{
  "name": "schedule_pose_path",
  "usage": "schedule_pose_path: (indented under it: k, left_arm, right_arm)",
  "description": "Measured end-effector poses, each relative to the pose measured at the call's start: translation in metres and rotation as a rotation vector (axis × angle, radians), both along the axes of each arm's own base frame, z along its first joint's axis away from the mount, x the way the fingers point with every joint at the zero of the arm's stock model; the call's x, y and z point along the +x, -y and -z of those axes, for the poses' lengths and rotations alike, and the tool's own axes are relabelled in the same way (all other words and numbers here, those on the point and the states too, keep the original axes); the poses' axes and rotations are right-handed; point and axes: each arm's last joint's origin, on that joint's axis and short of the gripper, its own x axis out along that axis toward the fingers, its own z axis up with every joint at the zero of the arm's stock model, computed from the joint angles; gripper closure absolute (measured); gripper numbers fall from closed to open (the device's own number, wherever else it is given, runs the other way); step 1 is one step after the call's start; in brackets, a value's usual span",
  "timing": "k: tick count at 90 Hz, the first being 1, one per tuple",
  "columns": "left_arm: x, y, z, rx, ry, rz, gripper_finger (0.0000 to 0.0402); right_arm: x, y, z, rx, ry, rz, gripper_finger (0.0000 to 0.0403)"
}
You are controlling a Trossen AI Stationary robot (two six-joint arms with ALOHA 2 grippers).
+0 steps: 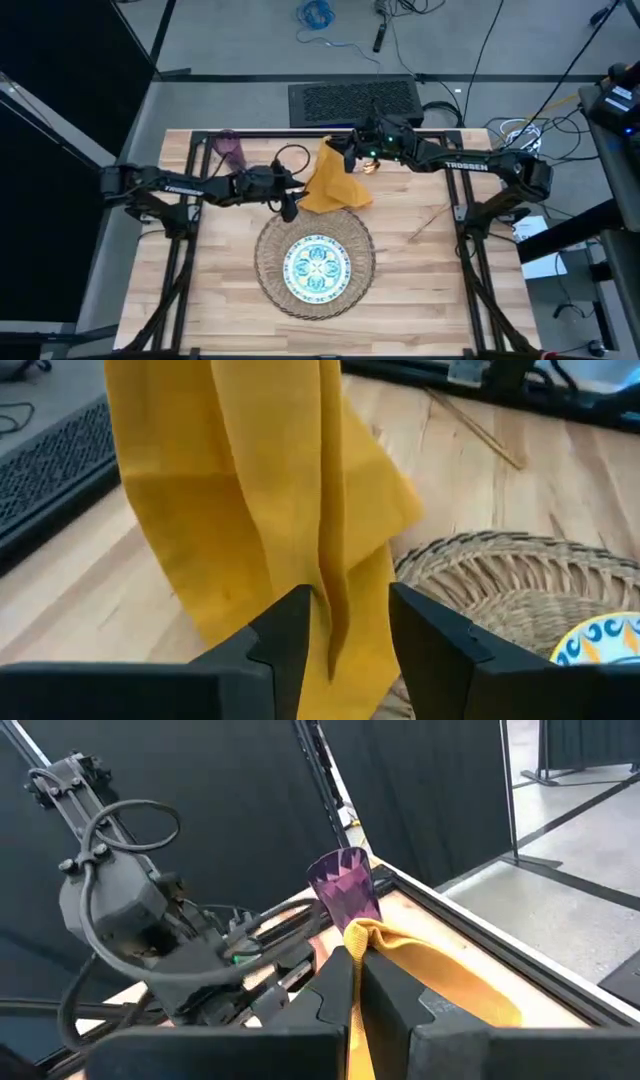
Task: Set table place
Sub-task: Fold the yellow table napkin
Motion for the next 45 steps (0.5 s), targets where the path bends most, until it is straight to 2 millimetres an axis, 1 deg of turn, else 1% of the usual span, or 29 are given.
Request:
schedule_pose_path:
  k: [23, 45]
  left_arm:
    - [0.0025, -0.0008, 0.0072, -0.001, -0.025, -0.007, 0.0281]
    - [0.0019, -0.0037, 0.0086, 0.045, -0.042, -0.099, 0.0284]
  right_arm:
    - [0.0001, 0.0, -0.0005, -0.001, 0.005, 0.0, 0.0403]
    - [0.0001, 0.0, -0.0004, 0.0, 0.005, -0.001, 0.0403]
